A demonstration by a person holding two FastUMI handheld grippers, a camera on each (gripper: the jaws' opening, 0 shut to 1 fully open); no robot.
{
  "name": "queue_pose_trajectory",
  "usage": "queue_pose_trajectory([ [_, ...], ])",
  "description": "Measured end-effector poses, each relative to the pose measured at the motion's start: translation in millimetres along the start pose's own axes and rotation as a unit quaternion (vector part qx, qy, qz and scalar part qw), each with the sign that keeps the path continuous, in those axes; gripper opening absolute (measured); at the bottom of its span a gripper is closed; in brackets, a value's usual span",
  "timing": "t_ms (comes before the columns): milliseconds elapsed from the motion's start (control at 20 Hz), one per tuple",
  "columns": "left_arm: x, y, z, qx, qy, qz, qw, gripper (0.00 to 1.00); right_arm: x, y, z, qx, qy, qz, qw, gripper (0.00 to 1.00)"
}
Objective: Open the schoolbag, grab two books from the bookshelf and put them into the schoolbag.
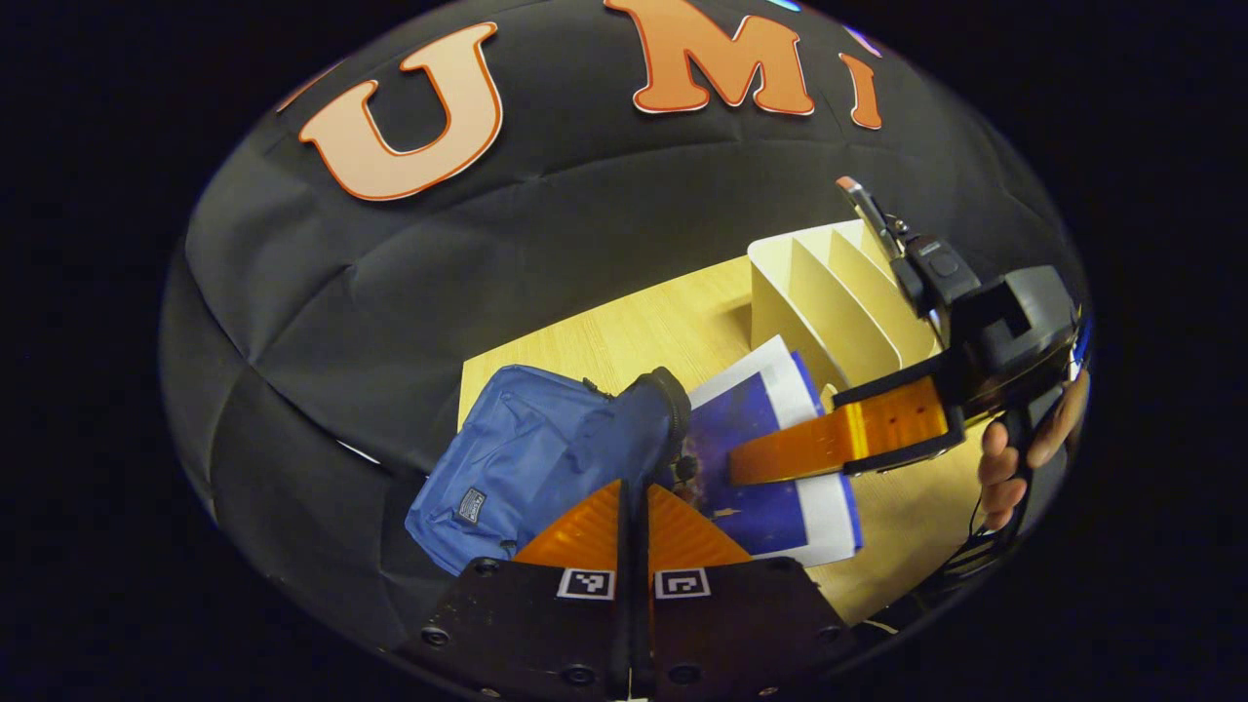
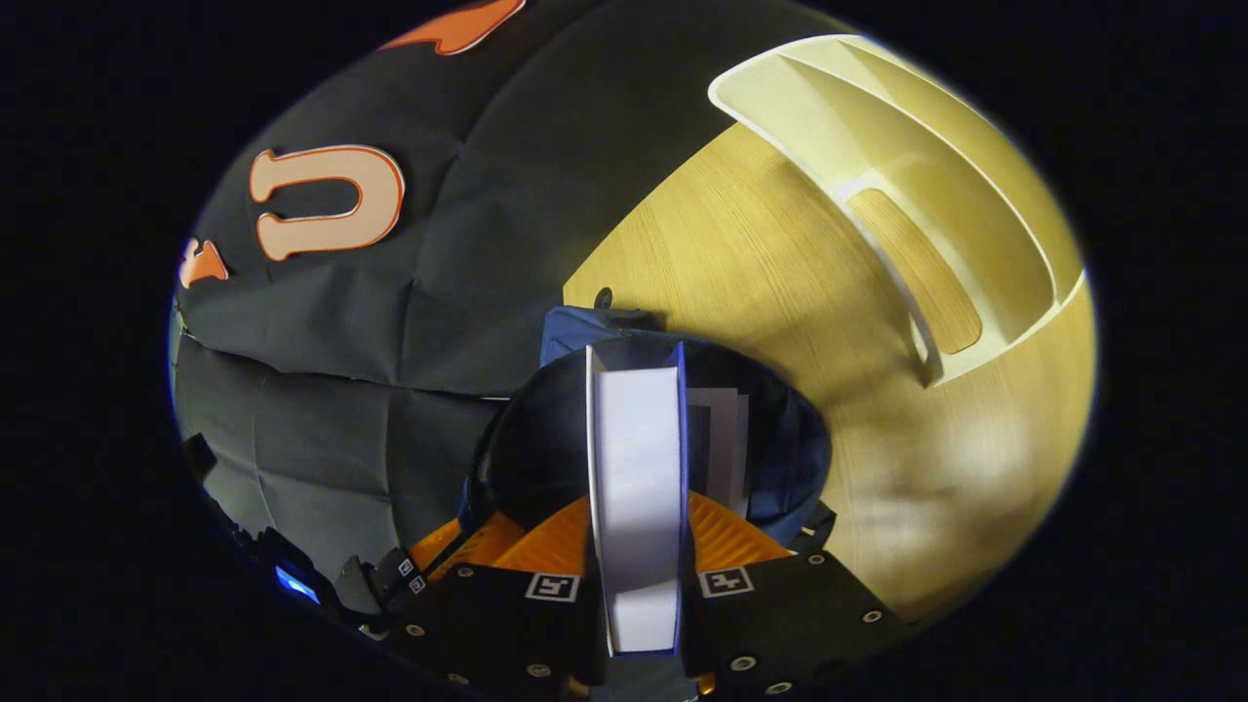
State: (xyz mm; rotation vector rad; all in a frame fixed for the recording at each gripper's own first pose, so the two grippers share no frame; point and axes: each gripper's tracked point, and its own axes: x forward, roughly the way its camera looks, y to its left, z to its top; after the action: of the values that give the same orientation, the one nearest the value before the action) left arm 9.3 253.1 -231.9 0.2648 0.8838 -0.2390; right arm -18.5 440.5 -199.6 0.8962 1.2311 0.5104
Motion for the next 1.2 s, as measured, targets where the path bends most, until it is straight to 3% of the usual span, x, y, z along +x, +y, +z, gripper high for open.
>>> queue_pose_trajectory([
  [500,-8,-9,9,0.022,-0.013,-0.014,1.0,0.01,56,11,-11,0.023,-0.025,0.055,0.998,0.31],
  [550,-8,-11,8,0.025,-0.012,-0.016,0.999,0.0,63,11,-14,0.025,-0.025,0.061,0.998,0.41],
  [600,-8,-11,8,0.027,-0.014,-0.019,0.999,0.01,66,12,-13,0.023,-0.028,0.063,0.997,0.31],
  [750,-8,-14,9,0.032,-0.015,-0.02,0.999,0.01,83,10,-9,0.026,-0.036,0.072,0.996,0.31],
  [800,-8,-15,7,0.033,-0.013,-0.021,0.999,0.01,90,12,-9,0.019,-0.043,0.071,0.996,0.32],
  [850,-8,-14,7,0.035,-0.014,-0.016,0.999,0.01,91,11,-8,0.016,-0.044,0.071,0.996,0.41],
  [900,-8,-11,7,0.038,-0.015,-0.01,0.999,0.01,99,6,-9,0.014,-0.04,0.052,0.998,0.33],
  [950,-6,-10,5,0.033,-0.012,-0.008,0.999,0.01,104,-6,-7,0.009,-0.045,0.016,0.999,0.38],
  [1000,-4,-10,3,0.025,-0.01,-0.007,1.0,0.01,106,-12,-7,-0.004,-0.042,-0.005,0.999,0.35],
  [1050,-5,-8,2,0.018,-0.013,-0.007,1.0,0.01,110,-10,-1,-0.016,-0.048,-0.011,0.999,0.41],
  [1100,-6,-7,2,0.014,-0.018,-0.008,1.0,0.01,101,-12,2,-0.032,-0.055,-0.022,0.998,0.82],
  [1150,-6,-6,2,0.013,-0.019,-0.007,1.0,0.01,95,-16,10,-0.049,-0.067,-0.036,0.996,0.77],
  [1200,-5,-6,0,0.011,-0.02,-0.006,1.0,0.01,85,-18,17,-0.068,-0.075,-0.05,0.994,0.81],
])
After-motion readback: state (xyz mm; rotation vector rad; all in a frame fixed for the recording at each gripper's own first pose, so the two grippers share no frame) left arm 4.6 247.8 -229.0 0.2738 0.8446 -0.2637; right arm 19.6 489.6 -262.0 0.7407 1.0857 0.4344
